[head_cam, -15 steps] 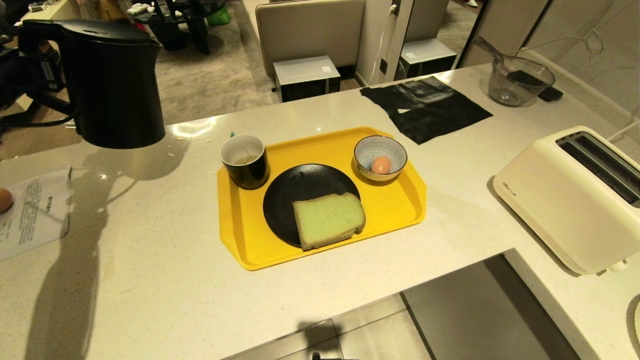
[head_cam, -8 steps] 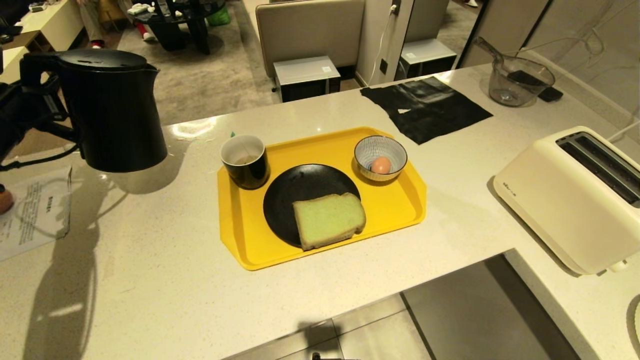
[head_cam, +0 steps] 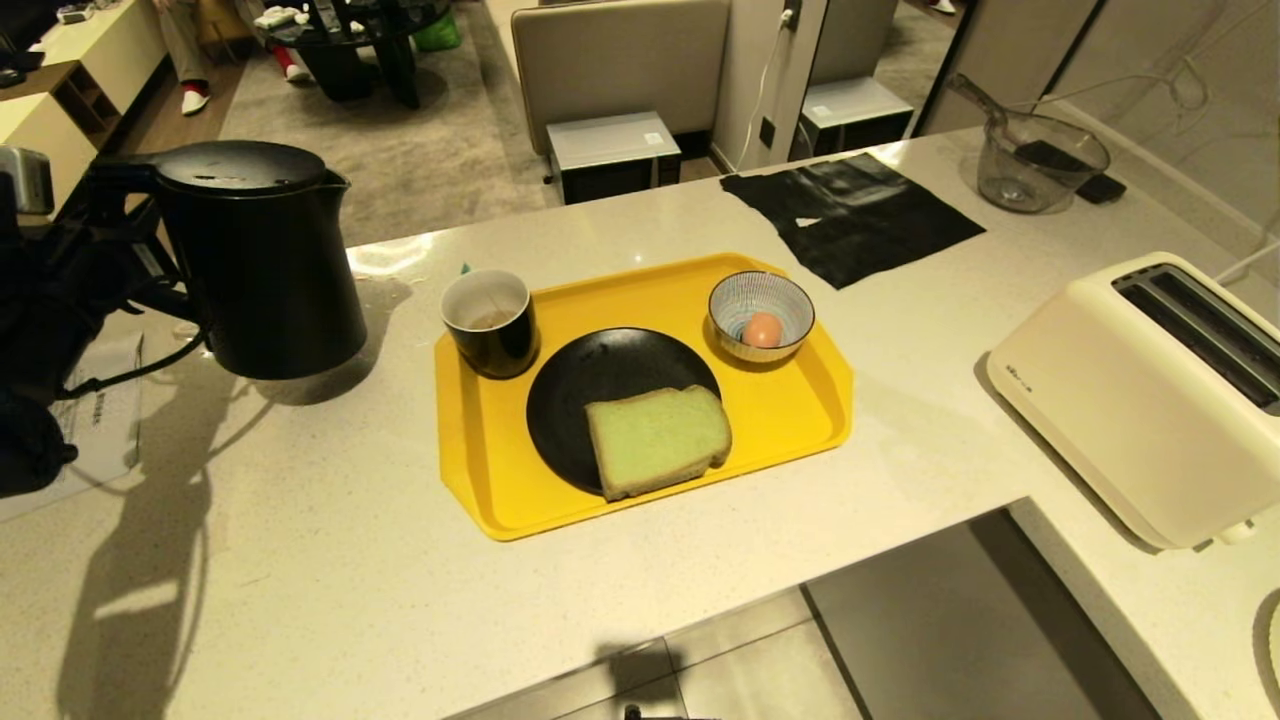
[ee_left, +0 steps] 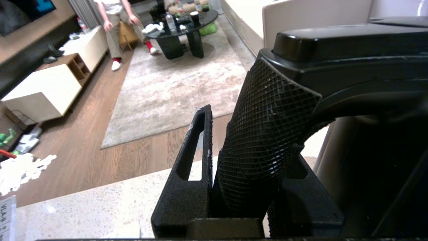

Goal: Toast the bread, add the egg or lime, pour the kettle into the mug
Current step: Put the kettle back

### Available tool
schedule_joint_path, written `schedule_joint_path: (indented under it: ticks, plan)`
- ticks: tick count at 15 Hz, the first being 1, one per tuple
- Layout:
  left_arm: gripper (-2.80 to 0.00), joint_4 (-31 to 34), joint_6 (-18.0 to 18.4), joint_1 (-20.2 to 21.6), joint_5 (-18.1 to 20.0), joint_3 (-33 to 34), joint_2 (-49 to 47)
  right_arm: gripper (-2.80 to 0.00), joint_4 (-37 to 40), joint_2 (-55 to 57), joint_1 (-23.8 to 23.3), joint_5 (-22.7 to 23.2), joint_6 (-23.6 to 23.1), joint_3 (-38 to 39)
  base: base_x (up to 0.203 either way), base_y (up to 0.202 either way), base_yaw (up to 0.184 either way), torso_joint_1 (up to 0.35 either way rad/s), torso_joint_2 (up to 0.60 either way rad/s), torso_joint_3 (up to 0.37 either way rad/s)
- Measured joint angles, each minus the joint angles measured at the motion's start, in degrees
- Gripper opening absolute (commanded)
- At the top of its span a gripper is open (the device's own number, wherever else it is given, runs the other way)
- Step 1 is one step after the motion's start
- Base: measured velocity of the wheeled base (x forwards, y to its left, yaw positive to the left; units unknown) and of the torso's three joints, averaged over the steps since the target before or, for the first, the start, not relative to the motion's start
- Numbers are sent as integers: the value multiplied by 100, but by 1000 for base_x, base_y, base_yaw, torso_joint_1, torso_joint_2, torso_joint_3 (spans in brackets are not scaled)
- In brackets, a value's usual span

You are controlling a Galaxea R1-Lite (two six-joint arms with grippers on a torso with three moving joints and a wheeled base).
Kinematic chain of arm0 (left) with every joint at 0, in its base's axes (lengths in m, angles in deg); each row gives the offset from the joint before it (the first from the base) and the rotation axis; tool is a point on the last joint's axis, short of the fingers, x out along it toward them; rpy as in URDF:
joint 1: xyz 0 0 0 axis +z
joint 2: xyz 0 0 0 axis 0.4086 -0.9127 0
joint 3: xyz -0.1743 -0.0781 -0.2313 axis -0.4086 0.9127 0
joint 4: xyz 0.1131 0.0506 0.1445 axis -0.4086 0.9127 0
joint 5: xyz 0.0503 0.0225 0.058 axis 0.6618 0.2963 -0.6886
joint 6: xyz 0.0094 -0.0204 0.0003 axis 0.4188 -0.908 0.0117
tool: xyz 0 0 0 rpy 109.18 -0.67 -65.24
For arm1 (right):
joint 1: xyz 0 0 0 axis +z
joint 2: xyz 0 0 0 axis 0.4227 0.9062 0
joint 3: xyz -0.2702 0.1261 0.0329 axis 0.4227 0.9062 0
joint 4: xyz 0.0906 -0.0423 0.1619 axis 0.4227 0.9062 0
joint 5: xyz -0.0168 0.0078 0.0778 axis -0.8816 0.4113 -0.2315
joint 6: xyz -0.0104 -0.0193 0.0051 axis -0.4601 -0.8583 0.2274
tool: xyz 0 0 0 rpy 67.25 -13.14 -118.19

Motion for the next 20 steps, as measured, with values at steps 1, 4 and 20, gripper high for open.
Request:
schedule_joint_path:
  ticks: [1, 4, 20]
  plan:
    - [-280, -30, 0, -11, -5, 11, -47, -280, 0, 0, 0, -2, 2, 0, 0, 0, 0, 0, 0, 0]
    - [-280, -191, -11, -11, 14, 49, -185, -280, 2, 0, 0, -1, 0, 0, 0, 0, 0, 0, 0, 0]
    - [-280, -712, -35, -1, 80, 1041, -131, -280, 2, 0, 0, -2, 0, 0, 0, 0, 0, 0, 0, 0]
